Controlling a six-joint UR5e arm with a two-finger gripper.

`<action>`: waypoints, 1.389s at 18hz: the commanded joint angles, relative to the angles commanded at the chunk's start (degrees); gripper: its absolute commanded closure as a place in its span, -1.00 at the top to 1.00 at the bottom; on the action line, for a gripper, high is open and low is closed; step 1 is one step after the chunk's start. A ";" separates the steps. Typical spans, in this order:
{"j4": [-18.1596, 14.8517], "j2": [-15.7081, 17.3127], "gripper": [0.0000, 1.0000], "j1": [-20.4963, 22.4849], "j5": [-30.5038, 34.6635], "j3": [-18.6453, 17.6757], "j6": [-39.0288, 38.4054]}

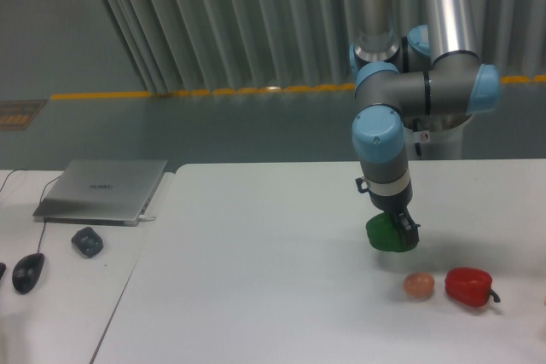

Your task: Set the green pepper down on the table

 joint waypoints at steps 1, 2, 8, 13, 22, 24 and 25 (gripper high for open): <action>-0.08 0.00 0.63 -0.09 0.35 -0.26 0.00; 0.00 -0.09 0.70 -0.26 0.88 -0.79 0.00; 0.09 -0.44 1.00 -0.70 2.64 -0.88 -0.17; -0.08 -0.26 1.00 -0.70 2.56 -0.71 -0.09; 6.14 1.32 1.00 0.52 -1.12 2.19 -3.07; 6.59 1.32 1.00 1.40 -2.71 3.24 -3.16; 6.86 1.32 1.00 1.75 -2.72 4.38 -3.16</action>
